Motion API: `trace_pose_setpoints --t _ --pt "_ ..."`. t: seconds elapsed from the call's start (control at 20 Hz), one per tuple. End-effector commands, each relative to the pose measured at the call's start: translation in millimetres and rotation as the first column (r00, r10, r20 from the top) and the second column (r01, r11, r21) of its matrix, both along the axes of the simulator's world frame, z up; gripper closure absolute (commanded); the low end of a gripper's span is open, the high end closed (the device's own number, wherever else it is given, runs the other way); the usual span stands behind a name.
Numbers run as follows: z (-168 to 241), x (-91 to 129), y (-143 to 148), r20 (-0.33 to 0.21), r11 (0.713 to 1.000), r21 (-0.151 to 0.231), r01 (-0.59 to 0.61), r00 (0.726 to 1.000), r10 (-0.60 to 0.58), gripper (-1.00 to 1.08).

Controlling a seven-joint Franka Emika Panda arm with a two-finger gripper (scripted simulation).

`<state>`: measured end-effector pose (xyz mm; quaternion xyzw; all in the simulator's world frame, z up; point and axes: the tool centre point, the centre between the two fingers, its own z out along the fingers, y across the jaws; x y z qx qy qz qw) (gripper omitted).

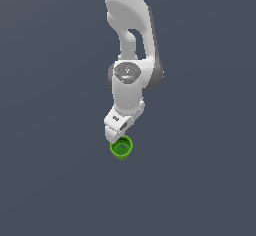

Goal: Pick up the object and move it to a goal position.

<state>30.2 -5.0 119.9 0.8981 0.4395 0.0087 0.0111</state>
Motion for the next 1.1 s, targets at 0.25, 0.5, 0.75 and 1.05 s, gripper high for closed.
trace_pose_setpoints --t 0.25,0.5,0.75,1.05 --pt "-10.0 5.5 -3.9 0.0 0.981 -0.003 -0.195 0.981 0.195 -0.2" --pt "-14.7 8.0 -5.7 0.0 0.958 -0.003 -0.285 0.958 0.285 -0.2" --pt "-17.6 9.6 -6.9 0.0 0.94 -0.004 -0.341 0.94 0.341 -0.2" --pt "-18.8 10.3 -7.4 0.001 0.931 -0.004 -0.364 0.931 0.364 -0.2"
